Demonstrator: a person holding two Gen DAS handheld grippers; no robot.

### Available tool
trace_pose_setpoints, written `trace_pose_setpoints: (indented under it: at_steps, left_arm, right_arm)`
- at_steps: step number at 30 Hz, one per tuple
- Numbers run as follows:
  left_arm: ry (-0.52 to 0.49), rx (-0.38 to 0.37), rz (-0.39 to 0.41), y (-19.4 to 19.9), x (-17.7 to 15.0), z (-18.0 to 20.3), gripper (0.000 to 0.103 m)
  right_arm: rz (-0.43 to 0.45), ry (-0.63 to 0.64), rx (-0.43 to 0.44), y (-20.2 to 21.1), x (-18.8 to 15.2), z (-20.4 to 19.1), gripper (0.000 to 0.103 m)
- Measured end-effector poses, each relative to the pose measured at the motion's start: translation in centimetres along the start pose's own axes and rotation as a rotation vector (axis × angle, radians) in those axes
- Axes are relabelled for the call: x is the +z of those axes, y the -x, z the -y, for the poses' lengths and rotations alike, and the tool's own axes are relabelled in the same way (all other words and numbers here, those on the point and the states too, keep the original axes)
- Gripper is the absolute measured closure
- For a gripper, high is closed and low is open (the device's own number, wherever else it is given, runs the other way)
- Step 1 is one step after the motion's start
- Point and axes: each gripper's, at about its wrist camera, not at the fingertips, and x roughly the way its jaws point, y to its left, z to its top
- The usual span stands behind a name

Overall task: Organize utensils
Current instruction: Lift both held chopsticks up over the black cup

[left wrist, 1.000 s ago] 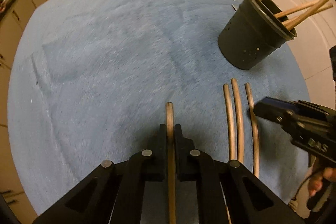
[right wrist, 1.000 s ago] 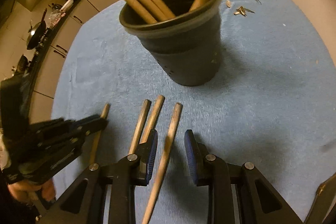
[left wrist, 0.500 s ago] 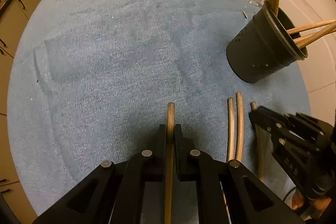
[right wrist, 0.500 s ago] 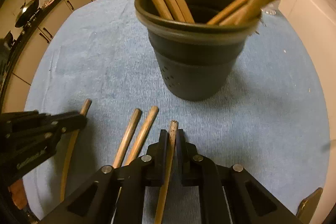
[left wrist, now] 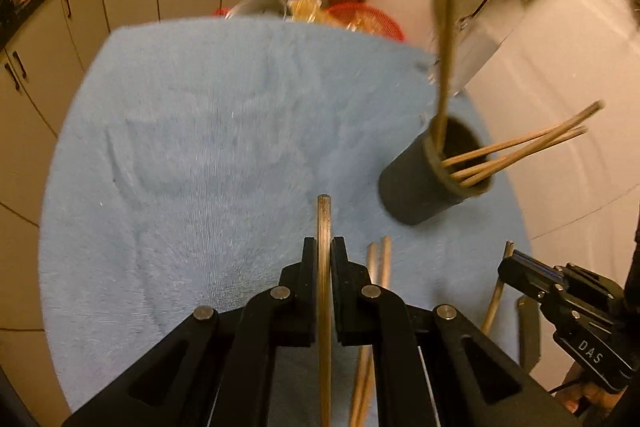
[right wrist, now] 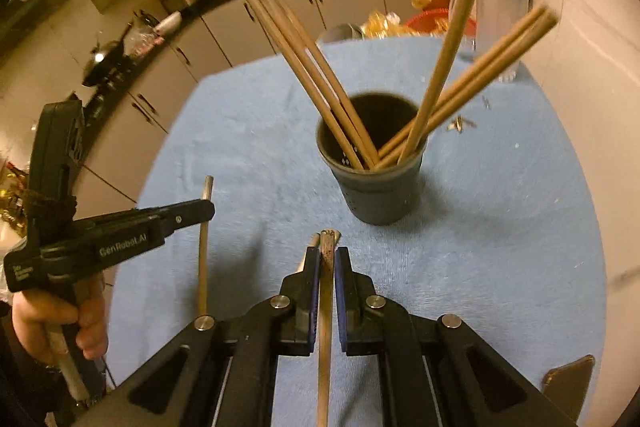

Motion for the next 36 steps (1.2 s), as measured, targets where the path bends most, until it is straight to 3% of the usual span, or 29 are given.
trace_pose_setpoints:
  at_steps: [13,36]
  left_arm:
    - [-0.026,-0.058,0.173,9.7,-0.3,1.0,0.097]
    - [-0.093,-0.066,0.301,14.9,3.2,4.3,0.097]
  right_arm:
    - [0.124,0.009,0.074,8.5,1.1,0.9,0.095]
    - [0.272,0.03,0.067,14.7,4.8,1.2,0.095]
